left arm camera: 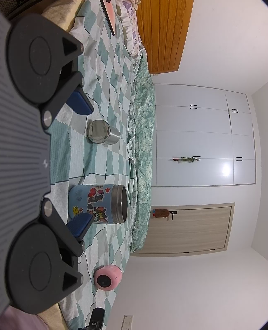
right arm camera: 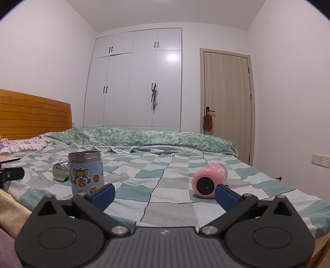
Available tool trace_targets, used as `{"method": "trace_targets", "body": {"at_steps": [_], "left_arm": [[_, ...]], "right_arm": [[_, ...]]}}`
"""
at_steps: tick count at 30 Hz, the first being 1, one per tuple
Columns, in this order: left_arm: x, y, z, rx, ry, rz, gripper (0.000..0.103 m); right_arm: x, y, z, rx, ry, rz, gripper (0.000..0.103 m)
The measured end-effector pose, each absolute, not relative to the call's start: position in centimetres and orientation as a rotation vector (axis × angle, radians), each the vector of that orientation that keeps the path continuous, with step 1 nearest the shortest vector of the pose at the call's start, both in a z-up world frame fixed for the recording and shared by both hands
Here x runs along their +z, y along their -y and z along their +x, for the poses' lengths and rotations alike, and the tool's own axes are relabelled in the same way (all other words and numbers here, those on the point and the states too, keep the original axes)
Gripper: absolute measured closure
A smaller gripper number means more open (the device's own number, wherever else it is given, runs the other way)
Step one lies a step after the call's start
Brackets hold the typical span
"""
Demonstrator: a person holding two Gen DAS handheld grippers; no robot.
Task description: Flip cup upright
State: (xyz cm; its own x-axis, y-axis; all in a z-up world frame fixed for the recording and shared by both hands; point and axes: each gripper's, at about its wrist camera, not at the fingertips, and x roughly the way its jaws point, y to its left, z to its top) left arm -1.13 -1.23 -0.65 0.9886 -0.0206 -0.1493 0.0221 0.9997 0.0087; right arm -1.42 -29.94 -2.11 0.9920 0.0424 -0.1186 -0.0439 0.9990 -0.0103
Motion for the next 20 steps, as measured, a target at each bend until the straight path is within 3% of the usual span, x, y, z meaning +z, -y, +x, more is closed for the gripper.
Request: {"method": "trace_targets", "body": {"at_steps": [20], "left_arm": [[-0.77,1.27,-1.04,-0.04,-0.149,0.02,0.0]], "right_arm": [[-2.09,29.91,-1.52,0.044,-0.117,-0.014,0.0]]}}
